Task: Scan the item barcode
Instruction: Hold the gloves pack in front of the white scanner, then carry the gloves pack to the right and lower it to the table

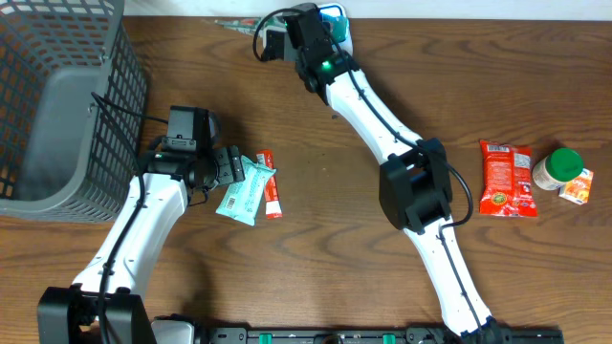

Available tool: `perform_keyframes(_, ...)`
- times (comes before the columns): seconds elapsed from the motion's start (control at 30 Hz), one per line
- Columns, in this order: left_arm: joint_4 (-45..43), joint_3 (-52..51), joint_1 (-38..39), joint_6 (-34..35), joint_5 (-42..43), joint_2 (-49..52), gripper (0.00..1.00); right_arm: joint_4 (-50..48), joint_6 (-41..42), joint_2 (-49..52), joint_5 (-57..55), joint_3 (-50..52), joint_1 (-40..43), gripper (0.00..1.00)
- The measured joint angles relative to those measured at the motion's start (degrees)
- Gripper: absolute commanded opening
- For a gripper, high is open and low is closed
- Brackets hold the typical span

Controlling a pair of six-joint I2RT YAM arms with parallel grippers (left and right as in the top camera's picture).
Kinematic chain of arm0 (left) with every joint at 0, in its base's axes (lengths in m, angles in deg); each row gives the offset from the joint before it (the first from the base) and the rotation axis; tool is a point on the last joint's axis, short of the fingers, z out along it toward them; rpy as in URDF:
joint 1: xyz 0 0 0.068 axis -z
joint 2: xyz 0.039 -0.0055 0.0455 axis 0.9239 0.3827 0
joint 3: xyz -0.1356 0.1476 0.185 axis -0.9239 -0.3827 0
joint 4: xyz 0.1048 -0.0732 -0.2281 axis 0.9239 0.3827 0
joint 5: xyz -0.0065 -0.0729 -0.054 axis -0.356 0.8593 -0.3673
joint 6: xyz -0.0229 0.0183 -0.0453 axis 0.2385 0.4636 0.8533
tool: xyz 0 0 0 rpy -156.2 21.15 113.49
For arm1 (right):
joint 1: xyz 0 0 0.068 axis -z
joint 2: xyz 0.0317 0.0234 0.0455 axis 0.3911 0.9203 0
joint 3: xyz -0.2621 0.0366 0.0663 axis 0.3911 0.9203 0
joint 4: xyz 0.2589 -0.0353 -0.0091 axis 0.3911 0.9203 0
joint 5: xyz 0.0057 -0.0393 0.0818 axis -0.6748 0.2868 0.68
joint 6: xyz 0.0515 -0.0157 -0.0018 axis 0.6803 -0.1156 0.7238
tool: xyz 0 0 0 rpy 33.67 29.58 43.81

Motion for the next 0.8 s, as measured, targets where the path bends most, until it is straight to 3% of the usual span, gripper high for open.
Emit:
perform_keyframes(0.17, 0.0, 0.0, 0.0, 0.0, 0.0, 0.0, 0.85, 4.9, 8.7, -4.5, 1.8, 0.0, 1.5, 0.01)
perform_keyframes(0.47, 0.0, 0.0, 0.0, 0.0, 0.0, 0.0, 0.85, 42.9, 38.9, -23.6, 5.0, -0.9, 4.7, 0.01)
perform_keyframes(0.63, 0.0, 0.0, 0.0, 0.0, 0.0, 0.0, 0.86, 62.1, 53.1, -23.3, 12.0, 1.2, 12.1, 0.01)
perform_keyframes(0.8, 0.0, 0.0, 0.0, 0.0, 0.0, 0.0, 0.85, 66.2, 59.7, -22.9, 18.8, 7.3, 18.8, 0.01)
